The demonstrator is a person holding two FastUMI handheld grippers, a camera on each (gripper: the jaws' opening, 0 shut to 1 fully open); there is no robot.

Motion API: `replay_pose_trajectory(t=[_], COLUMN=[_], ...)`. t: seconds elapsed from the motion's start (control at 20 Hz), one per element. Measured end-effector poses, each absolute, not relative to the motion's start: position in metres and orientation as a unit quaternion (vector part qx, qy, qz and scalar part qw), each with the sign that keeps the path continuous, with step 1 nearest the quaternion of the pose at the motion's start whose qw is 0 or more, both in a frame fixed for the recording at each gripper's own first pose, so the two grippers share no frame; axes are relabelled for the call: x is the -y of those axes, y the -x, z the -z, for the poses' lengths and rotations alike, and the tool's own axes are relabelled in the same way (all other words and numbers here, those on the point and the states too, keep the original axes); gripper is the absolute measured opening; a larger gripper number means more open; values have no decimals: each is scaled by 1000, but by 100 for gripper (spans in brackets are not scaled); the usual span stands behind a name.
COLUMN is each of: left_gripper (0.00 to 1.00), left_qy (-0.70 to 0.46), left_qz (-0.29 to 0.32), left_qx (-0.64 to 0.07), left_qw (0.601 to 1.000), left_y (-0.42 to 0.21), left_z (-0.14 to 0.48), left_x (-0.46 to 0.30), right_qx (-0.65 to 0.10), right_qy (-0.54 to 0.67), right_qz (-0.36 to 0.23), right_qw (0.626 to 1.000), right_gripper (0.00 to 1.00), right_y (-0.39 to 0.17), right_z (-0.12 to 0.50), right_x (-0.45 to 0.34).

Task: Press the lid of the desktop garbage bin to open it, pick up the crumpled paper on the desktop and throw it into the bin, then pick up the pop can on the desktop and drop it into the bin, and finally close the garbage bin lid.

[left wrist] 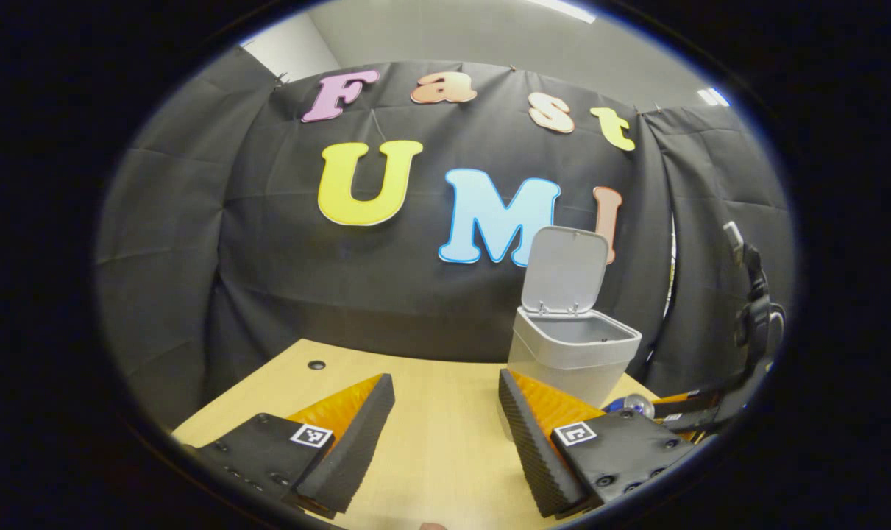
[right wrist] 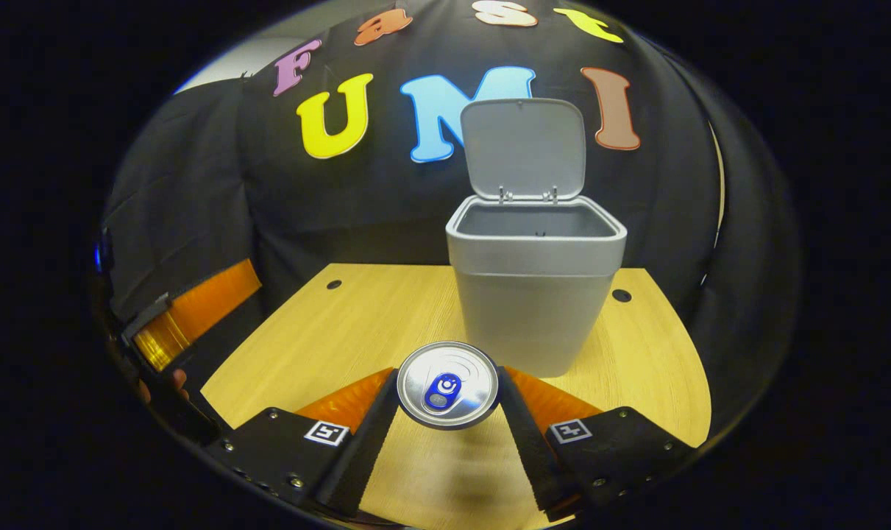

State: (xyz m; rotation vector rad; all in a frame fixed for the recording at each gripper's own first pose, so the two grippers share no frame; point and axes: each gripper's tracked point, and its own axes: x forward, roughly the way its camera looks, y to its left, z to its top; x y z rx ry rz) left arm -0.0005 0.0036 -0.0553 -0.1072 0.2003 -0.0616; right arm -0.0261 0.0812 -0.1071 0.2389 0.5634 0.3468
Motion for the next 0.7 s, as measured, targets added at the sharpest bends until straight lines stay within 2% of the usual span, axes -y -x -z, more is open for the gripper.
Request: replay_pose_trajectory(t=[0.05,0.1,0.7], left_gripper=[95,96,96], left_qy=[53,53,41], left_qz=[33,35,31], left_qx=[-101,-101,-85], left_qw=[993,993,995], left_y=[0,0,3], left_z=[55,55,40], left_x=[-2,0,-4], right_qx=[-264,-251,-131], right_qy=[-119,-123,-150], right_qz=[-164,-158,-129], right_qw=[943,947,971], right_gripper=[80,84,83], right_y=[21,15,-38], right_z=[101,96,30], right_x=[-76,-72,-38])
